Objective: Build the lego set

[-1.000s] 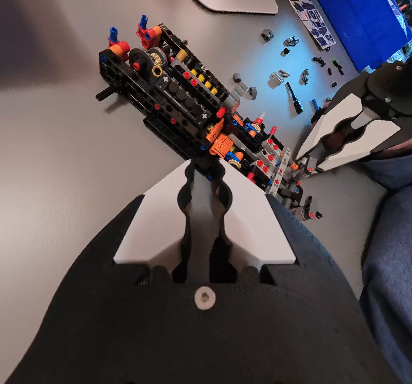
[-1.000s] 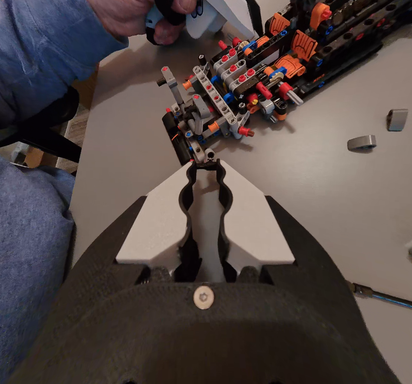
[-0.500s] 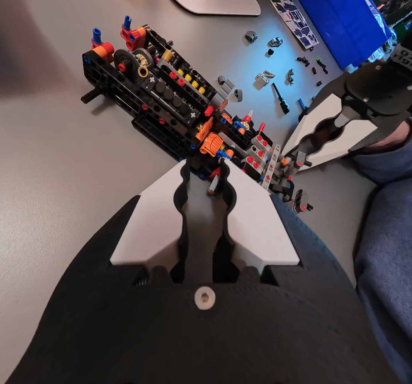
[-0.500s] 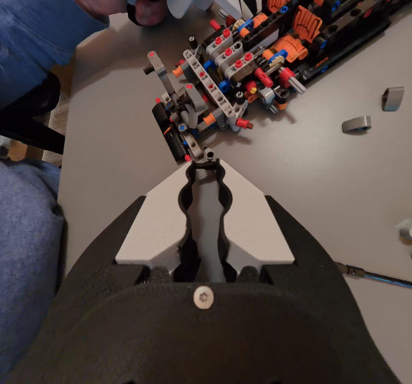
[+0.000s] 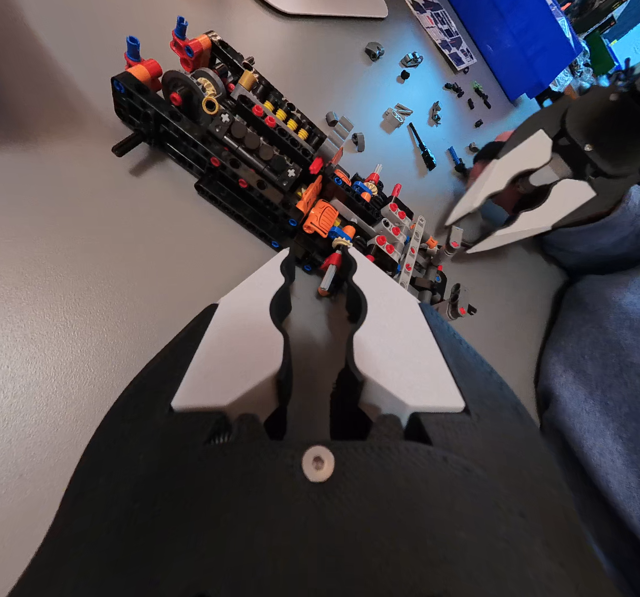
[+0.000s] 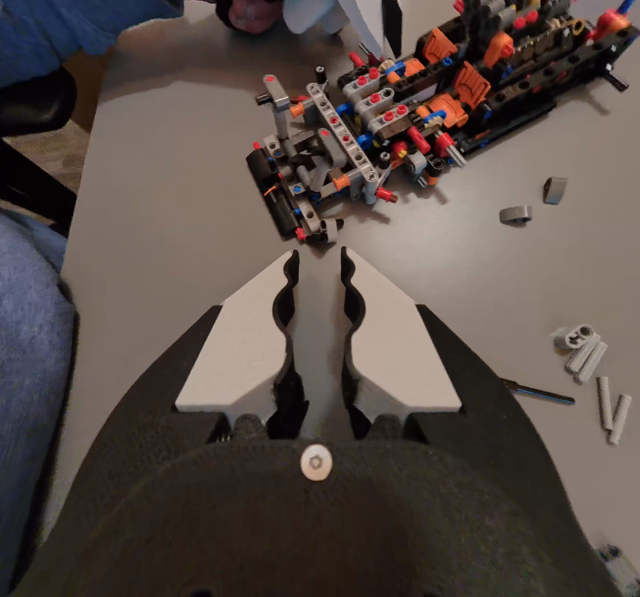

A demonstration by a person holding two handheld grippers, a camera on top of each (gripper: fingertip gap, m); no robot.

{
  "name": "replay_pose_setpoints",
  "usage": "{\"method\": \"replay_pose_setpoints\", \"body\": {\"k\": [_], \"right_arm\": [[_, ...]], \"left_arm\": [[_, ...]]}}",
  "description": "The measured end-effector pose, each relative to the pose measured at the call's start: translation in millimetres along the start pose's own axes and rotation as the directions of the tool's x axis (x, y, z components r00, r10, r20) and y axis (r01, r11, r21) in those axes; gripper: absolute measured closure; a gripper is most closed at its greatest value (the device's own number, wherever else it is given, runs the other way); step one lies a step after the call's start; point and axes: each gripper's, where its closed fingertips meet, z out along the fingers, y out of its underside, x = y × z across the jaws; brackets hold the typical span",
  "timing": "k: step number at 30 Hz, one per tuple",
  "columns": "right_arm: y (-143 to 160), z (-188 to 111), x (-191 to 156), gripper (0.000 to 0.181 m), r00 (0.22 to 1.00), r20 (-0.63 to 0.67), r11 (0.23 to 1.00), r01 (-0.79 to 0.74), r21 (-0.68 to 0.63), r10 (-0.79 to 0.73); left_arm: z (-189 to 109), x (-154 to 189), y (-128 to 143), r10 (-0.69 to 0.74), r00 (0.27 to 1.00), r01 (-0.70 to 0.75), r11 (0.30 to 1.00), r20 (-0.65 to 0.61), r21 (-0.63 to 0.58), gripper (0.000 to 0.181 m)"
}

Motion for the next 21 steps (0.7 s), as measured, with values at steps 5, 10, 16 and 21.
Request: {"method": "replay_pose_setpoints", "body": {"k": [5,10,16,21], "right_arm": [[-2.8,9.4,-7.2,0.16,0.991,-0.035,0.991,0.129,-0.015,-0.13],[-6.0,21.3,1.1,0.16,0.993,-0.064,0.995,0.097,-0.038,-0.099],[-6.8,24.1,3.3,0.177,0.999,-0.026,0.998,0.047,-0.035,-0.048],[-6.3,23.2,2.8,0.178,1.0,-0.006,0.999,0.02,-0.025,-0.02]], "left_arm": [[0.7,-0.3,-0.4,0.004,1.0,-0.004,1.0,0.002,-0.002,0.157],[0.9,0.2,0.3,0.011,1.0,-0.011,1.0,0.005,-0.006,0.157],[-4.3,-3.7,-4.2,-0.007,1.0,0.007,0.999,0.016,0.032,0.153],[-7.1,-2.7,-3.7,-0.006,1.0,0.005,0.999,0.016,0.042,0.152]]}}
